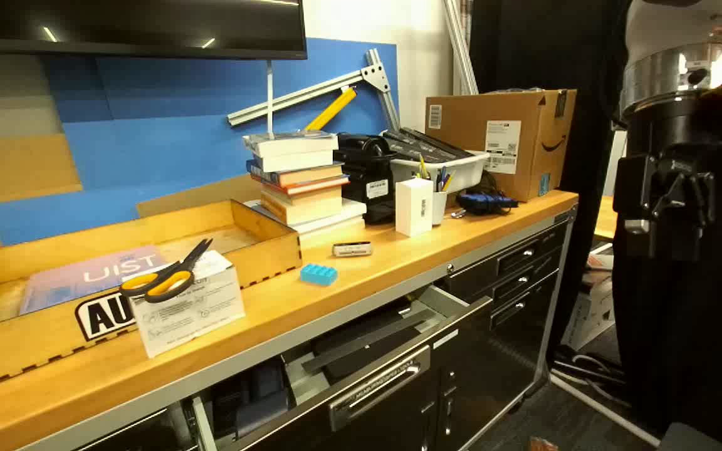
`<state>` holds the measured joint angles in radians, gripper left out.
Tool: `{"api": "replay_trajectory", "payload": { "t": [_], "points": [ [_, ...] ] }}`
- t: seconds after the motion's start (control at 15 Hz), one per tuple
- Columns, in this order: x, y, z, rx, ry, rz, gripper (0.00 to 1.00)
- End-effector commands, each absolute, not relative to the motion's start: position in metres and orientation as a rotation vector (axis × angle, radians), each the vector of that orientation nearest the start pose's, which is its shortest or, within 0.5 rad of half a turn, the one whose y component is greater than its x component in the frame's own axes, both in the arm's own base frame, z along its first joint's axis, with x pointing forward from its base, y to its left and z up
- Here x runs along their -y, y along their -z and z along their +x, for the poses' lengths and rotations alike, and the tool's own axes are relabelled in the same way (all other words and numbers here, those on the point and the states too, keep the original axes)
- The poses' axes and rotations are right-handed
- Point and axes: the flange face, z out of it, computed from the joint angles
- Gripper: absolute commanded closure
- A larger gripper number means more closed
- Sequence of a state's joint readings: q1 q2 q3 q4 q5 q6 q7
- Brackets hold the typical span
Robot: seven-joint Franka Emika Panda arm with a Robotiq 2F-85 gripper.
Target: Put the blue lego brick in the open drawer then close the drawer
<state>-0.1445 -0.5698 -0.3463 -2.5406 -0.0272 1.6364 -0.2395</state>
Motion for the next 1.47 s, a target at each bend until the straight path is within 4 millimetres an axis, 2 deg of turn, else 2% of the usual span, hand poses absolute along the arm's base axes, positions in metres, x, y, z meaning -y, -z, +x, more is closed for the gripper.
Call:
{"api": "replay_trajectory", "payload": {
  "t": [0.0,0.47,0.53,0.67,0.8,0.93,1.2,1.4],
  "points": [
    [0.162,-0.43,0.295,-0.227,-0.413,-2.837,0.0],
    [0.162,-0.431,0.296,-0.228,-0.408,-2.839,0.0],
    [0.158,-0.43,0.305,-0.251,-0.414,-2.842,0.0],
    [0.137,-0.434,0.338,-0.201,-0.365,-2.859,0.0],
    [0.102,-0.433,0.379,-0.132,-0.317,-2.86,0.0],
    [0.065,-0.427,0.411,-0.015,-0.296,-2.87,0.0],
    [-0.01,-0.401,0.48,0.091,-0.218,-2.868,0.0],
    [-0.056,-0.379,0.532,0.095,-0.086,-2.914,0.0]
  ]
}}
